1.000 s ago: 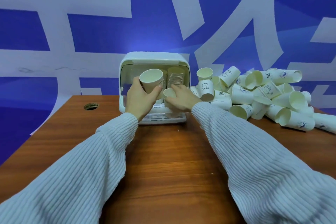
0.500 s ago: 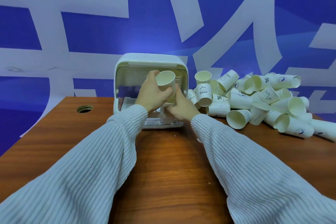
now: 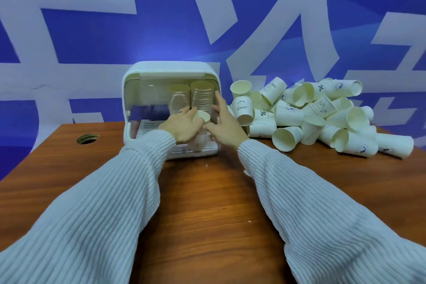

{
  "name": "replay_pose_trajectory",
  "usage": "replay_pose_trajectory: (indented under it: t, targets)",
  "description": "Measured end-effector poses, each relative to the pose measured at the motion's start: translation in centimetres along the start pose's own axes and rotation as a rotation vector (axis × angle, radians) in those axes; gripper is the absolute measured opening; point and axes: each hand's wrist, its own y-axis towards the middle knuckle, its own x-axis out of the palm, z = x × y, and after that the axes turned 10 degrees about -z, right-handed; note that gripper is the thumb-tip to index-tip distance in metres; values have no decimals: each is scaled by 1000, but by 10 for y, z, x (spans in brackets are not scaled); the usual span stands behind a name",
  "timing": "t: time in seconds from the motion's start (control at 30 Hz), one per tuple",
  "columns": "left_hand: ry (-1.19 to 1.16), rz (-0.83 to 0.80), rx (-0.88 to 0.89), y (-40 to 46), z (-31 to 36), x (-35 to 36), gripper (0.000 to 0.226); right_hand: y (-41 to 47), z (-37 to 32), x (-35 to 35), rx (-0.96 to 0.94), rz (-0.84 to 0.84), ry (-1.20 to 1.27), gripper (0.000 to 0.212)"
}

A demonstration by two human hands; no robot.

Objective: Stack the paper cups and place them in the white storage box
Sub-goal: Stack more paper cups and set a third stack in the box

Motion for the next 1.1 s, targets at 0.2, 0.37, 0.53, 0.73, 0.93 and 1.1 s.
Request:
replay_pose_trajectory:
  t: [0.2,0.37,0.53,0.73,0.93,1.1]
  targets:
    - [136,522,72,-14,17,17,66,-35,37,-58,154,379,-535,56]
    - [68,643,345,-18,61,54,52,-70,89,-109,431,347,-1000,37]
    - [67,582,509,-24,107,85,54,-89,102,-127,354,376,-1112,28]
    - [-67,178,428,-15,139,105,117,-103,72,-111,82,424,-401,11]
    - [-296,229,311,-19,143,114,107,-115,75,-131,200,438,-267,38]
    - [-244,192,314,-23,139,113,104,-106,100,-179,439,387,-668,36]
